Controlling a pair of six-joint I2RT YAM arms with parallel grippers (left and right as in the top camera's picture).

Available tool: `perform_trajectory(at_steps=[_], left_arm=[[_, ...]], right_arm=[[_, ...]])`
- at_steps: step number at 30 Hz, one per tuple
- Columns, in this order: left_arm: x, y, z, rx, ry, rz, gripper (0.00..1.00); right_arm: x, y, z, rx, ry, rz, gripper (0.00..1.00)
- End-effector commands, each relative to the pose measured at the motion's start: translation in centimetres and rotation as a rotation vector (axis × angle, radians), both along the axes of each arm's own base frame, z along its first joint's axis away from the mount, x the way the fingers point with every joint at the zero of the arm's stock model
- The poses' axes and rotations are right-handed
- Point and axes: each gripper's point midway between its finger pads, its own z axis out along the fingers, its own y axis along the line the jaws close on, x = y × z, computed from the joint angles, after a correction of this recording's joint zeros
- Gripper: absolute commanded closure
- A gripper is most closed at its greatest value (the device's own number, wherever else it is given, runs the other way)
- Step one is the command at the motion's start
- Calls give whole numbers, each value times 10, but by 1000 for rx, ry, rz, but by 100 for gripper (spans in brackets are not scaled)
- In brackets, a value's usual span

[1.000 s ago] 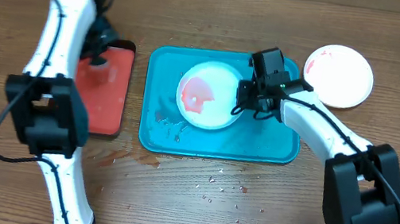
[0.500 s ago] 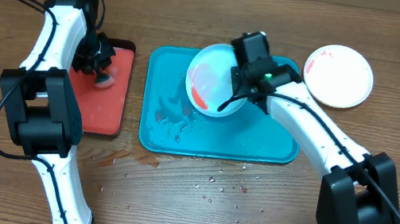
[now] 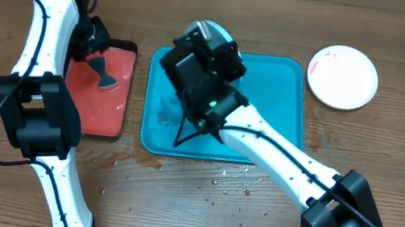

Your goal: Clean dirty plates on tray and stack at the side

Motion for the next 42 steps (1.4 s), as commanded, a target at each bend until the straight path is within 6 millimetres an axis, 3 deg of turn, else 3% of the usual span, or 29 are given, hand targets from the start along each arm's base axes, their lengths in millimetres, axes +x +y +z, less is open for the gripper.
perform_trajectory(at_steps=[1,5,10,14,17,19,21,22,26,31,33,36,42], left_arm=[[4,3,20,5,-46,-3,2],[4,3,19,4,-43,-4,0],[4,3,19,4,-44,-4,0],[4,3,19,4,-45,-4,0],[4,3,19,4,-45,-4,0],[4,3,19,4,-46,-4,0],[4,3,19,4,-46,-4,0],[4,3,19,4,-46,-4,0],[5,3,19,4,-46,-4,0],[5,3,19,4,-46,-4,0],[5,3,19,4,-46,-4,0],[5,3,19,4,-46,-4,0],[5,3,19,4,-46,-4,0]], right_arm=[[-10,-7,52,-168,-83,-43,96],[-14,7,60,-234,-80,4,96],[-15,5,62,-315,-57,6,96],[-15,3,60,-232,-85,-15,96],[-15,10,28,-48,-32,31,96],[-23,25,-22,-31,208,203,96],[-30,19,-44,-69,336,257,96],[-28,7,-41,-92,320,203,96],[-3,-54,25,57,-57,-177,96],[30,-99,45,369,-98,-210,96],[42,-122,39,536,-51,-216,96],[57,-163,12,787,73,-259,96],[61,-277,-63,1192,271,-532,96]])
